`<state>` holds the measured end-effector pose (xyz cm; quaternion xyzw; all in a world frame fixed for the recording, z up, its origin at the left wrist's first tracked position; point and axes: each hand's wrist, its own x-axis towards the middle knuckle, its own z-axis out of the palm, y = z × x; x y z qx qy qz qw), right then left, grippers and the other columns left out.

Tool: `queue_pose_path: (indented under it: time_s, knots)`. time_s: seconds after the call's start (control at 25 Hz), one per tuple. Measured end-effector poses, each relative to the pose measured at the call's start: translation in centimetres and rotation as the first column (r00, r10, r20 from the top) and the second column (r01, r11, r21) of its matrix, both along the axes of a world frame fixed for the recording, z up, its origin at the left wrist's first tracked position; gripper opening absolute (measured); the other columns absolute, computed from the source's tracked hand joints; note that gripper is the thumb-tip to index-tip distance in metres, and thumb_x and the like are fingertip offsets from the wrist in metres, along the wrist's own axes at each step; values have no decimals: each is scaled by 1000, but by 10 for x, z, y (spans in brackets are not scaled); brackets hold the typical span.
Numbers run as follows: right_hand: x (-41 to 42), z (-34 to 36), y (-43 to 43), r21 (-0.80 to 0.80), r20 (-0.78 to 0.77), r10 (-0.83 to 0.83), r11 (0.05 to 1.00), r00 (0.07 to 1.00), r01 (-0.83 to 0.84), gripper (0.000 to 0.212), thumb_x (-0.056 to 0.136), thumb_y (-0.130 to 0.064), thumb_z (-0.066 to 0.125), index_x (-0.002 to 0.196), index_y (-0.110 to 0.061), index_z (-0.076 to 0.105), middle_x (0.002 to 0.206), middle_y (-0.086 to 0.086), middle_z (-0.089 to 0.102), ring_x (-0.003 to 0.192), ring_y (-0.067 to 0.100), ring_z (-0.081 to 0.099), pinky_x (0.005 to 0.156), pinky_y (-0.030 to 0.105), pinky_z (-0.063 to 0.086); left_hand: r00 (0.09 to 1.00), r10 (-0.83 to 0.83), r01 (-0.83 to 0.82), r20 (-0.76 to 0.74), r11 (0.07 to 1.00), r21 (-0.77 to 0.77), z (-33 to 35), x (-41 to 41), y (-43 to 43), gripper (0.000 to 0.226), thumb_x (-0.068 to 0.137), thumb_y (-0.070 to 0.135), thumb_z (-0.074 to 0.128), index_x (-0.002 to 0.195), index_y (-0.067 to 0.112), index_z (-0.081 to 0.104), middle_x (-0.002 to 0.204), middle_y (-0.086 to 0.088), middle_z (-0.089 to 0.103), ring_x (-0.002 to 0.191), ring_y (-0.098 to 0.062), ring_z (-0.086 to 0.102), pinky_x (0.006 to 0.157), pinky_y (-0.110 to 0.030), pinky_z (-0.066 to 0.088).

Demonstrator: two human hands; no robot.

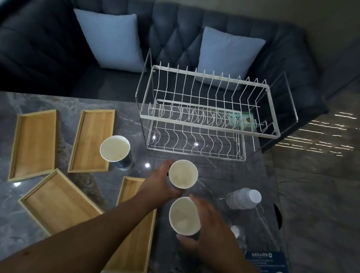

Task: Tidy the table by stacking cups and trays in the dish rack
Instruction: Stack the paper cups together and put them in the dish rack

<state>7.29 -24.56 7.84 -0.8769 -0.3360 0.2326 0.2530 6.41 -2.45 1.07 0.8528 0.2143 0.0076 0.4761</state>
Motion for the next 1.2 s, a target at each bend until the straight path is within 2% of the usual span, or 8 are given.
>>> queue_pose_path:
  time_s: [0.16, 0.24, 0.4, 0.56, 0.68, 0.76, 0.96, 1.2]
  knots:
    - [7, 69, -5, 116, 65, -93, 990, 994, 85, 91, 62, -68, 75, 138, -64, 26, 138, -48, 33, 124, -25, 35, 90, 1, 35, 998, -57, 57, 5, 998, -27, 2, -8, 6, 83, 52, 61, 88, 120, 54, 40, 111, 24, 64, 96, -2, 64, 72, -21, 54]
    - [16, 98, -1, 195, 124, -146, 973, 982, 120, 88, 61, -60, 79, 139, -53, 38, 136, -41, 42, 120, -21, 42, 85, -1, 39, 997, -73, 73, -4, 997, -38, 3, -10, 9, 83, 52, 62, 86, 121, 53, 42, 110, 23, 65, 97, -1, 66, 74, -26, 58]
    - [41, 119, 24, 269, 174, -172, 955, 970, 121, 74, 66, -50, 77, 135, -43, 52, 127, -27, 50, 118, -12, 47, 91, -1, 33, 995, -99, 98, -19, 995, -35, 3, -10, 10, 80, 57, 55, 86, 125, 48, 44, 111, 19, 67, 96, -2, 67, 73, -27, 58]
    - [53, 92, 46, 181, 187, -136, 978, 973, 102, 74, 70, -53, 75, 138, -45, 48, 129, -22, 45, 113, -11, 44, 93, 3, 32, 996, -84, 83, -5, 996, -21, 0, -10, 11, 76, 56, 55, 81, 123, 49, 45, 107, 20, 67, 92, 1, 66, 72, -32, 59]
    - [56, 59, 53, 115, 208, -113, 989, 972, 91, 86, 73, -51, 77, 149, -34, 40, 144, -13, 47, 131, 7, 46, 104, 28, 44, 997, -83, 83, -10, 997, -11, -5, -9, 11, 79, 55, 51, 83, 124, 46, 45, 110, 17, 68, 94, 1, 66, 75, -37, 60]
    - [57, 38, 57, 62, 210, -124, 992, 970, 113, 96, 72, -53, 76, 154, -27, 33, 149, -5, 46, 136, 15, 44, 108, 37, 43, 996, -83, 82, -20, 996, -21, -9, -8, 11, 81, 54, 49, 84, 125, 45, 45, 113, 17, 69, 97, -1, 67, 78, -38, 60]
    - [64, -3, 69, -116, 147, -38, 992, 988, 55, 96, 71, -61, 70, 153, -30, 29, 146, -5, 45, 133, 20, 45, 107, 35, 42, 995, -94, 93, -20, 995, -34, -12, -7, 8, 85, 55, 41, 84, 130, 43, 45, 116, 20, 68, 102, 1, 66, 82, -37, 59]
    - [68, -25, 66, -14, -62, -154, 988, 986, 154, 95, 67, -51, 80, 148, -40, 32, 146, -11, 47, 128, 15, 52, 99, 35, 48, 996, -93, 93, -3, 995, -36, -12, -7, 3, 81, 57, 45, 79, 129, 44, 44, 118, 19, 67, 102, -2, 66, 82, -38, 59]
